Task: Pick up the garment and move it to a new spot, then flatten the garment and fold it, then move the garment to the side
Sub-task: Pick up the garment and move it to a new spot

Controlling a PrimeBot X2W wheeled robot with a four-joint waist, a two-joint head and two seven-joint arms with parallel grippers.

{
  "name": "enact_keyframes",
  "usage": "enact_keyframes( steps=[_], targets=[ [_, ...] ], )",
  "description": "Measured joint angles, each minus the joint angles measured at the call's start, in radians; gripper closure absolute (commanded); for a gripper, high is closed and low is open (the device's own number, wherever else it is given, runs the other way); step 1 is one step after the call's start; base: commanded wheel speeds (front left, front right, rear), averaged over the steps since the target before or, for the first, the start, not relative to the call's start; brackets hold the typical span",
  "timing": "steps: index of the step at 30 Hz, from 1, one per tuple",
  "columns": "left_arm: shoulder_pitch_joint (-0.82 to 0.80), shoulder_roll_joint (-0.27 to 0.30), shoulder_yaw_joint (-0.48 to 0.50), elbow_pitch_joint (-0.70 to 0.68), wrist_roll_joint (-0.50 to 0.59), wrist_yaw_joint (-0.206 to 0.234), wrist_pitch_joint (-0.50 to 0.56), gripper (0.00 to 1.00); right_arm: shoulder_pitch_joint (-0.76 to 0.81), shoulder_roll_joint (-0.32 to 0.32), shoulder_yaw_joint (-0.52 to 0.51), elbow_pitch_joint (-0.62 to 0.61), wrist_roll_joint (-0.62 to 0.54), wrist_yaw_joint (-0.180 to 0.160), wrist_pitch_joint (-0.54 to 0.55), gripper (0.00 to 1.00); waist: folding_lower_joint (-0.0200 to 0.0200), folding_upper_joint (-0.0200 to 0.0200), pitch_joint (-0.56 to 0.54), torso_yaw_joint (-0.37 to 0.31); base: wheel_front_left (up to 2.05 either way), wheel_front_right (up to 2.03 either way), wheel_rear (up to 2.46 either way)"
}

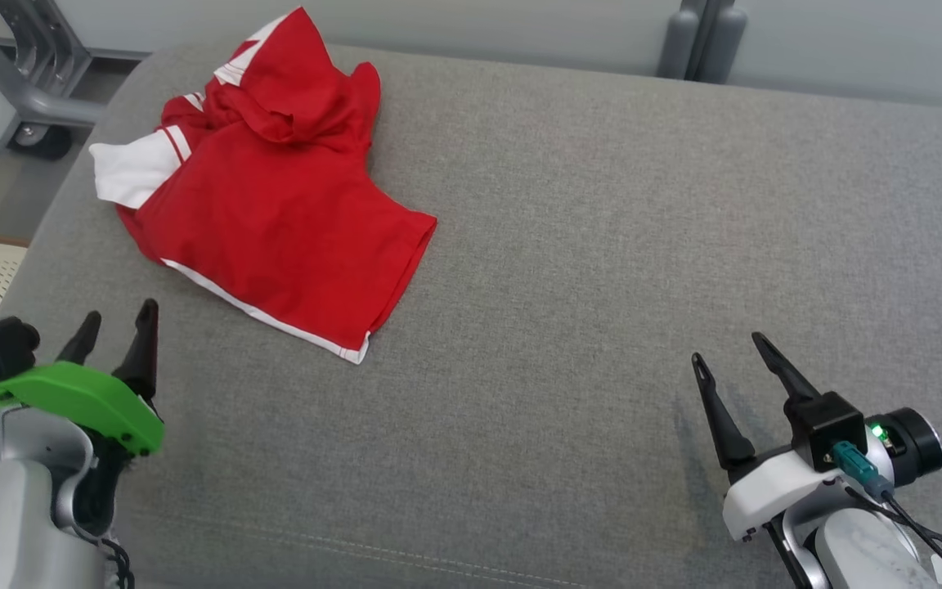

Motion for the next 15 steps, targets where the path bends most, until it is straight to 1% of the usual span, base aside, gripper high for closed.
enact_keyframes(
  steps=[5,8,15],
  targets=[
    [-0.089,0.024,0.035,0.058,-0.025,0.0,0.065,0.0,-0.045,-0.009,0.004,-0.014,-0.021,0.001,0.0,0.0,0.0,0.0,0.064,-0.019,0.0,0.0,0.0],
    [-0.141,0.042,0.048,0.08,-0.031,0.0,0.077,0.0,-0.073,-0.022,0.002,-0.031,-0.026,0.001,0.0,0.0,0.0,0.0,0.102,-0.033,0.0,0.0,0.0],
    [-0.26,0.042,0.071,0.136,-0.07,0.0,0.094,0.0,-0.156,-0.026,-0.011,-0.065,-0.039,-0.003,-0.003,0.0,0.0,0.0,0.208,-0.068,0.0,0.0,0.0]
  ],
)
